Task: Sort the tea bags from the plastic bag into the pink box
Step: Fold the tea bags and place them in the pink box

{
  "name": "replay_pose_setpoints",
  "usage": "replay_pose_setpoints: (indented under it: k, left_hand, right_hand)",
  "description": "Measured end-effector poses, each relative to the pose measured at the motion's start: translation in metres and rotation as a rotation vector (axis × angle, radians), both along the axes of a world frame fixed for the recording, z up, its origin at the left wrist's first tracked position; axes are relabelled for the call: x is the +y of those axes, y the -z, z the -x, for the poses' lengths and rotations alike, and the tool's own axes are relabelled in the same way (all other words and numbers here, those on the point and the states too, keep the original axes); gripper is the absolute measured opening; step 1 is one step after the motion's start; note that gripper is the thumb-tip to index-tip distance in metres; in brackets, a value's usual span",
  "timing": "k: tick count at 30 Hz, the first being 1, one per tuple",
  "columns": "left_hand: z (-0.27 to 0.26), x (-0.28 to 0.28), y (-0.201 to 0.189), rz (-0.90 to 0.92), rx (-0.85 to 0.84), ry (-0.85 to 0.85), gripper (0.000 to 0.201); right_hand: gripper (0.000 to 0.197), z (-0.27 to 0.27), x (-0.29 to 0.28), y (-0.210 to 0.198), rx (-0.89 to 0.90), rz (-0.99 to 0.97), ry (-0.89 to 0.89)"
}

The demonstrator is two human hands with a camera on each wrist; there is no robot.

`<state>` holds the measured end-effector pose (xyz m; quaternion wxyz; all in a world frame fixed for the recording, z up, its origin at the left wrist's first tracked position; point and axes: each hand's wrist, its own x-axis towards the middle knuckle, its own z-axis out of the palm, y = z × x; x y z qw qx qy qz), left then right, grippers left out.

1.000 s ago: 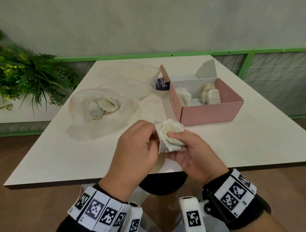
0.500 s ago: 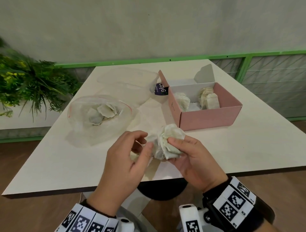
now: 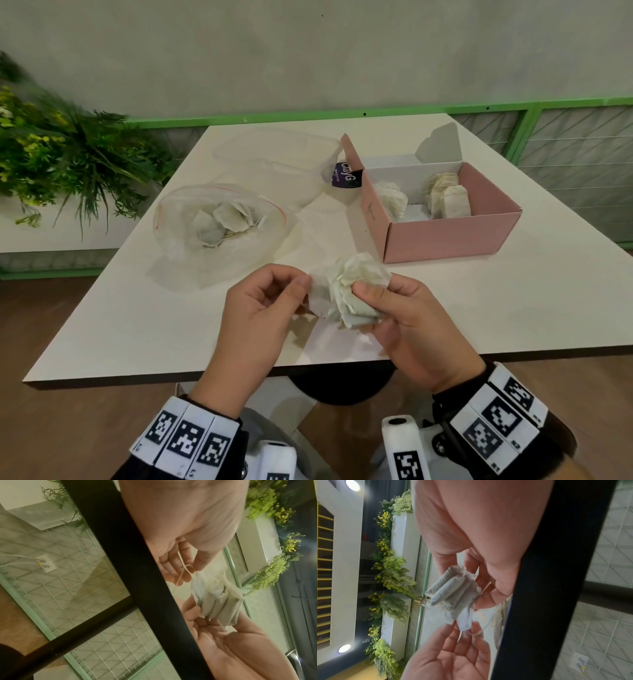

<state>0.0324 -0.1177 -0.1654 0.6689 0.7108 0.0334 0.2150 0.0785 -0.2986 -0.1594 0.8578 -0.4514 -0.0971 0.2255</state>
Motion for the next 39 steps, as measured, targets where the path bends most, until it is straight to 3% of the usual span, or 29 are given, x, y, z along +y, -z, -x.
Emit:
replay_pose_setpoints:
  k: [3, 8, 10, 13, 17, 22, 26, 30, 32, 34, 36, 39]
  left_hand:
    - [0.0, 0.001, 0.0, 0.07, 0.012, 0.001, 0.011]
    - [0.002, 0.002, 0.0, 0.106, 0.064, 0.122, 0.029]
    - [0.0, 0.0, 0.0, 0.039, 0.08, 0.143, 0.02]
    - [-0.002, 0.001, 0.003, -0.052, 0.071, 0.13, 0.014]
    - [0.0, 0.008, 0.0, 0.064, 0.064, 0.124, 0.024]
    - [0.001, 0.012, -0.003, 0.222, 0.117, 0.183, 0.027]
    - [0.002, 0.012, -0.002, 0.133, 0.123, 0.259, 0.026]
    - [0.0, 0.012, -0.001, 0.046, 0.146, 0.218, 0.022]
    - [0.0, 0.011, 0.0, 0.128, 0.125, 0.197, 0.017]
    - [0.0, 0.011, -0.001, 0.254, 0.078, 0.214, 0.016]
    - [-0.002, 0.012, -0.002, 0.354, 0.065, 0.228, 0.024]
    - [-0.005, 0.015, -0.001, 0.453, 0.08, 0.248, 0.029]
  right_hand:
    - [0.03, 0.0, 0.001, 0.0, 0.02, 0.009, 0.016]
    - [0.029, -0.002, 0.0, -0.004, 0.074, -0.066, 0.051]
    - [0.031, -0.001, 0.0, -0.004, 0.068, -0.063, 0.042]
    - [0.029, 0.002, 0.002, -0.003, 0.015, 0.004, 0.049]
    - [0.023, 0.005, 0.001, -0.005, -0.081, 0.123, 0.128]
    - [0.026, -0.023, 0.004, -0.041, -0.11, 0.31, 0.079]
    - [0.03, -0.042, 0.023, -0.082, -0.153, 0.467, 0.015]
    - [0.03, -0.038, 0.053, -0.107, -0.266, 0.541, -0.127]
    - [0.021, -0.031, 0.06, -0.107, -0.283, 0.604, -0.234]
    - [0.027, -0.026, 0.059, -0.098, -0.308, 0.702, -0.291]
    - [0.036, -0.023, 0.054, -0.085, -0.342, 0.784, -0.288]
    - [0.03, -0.022, 0.045, -0.073, -0.349, 0.816, -0.257]
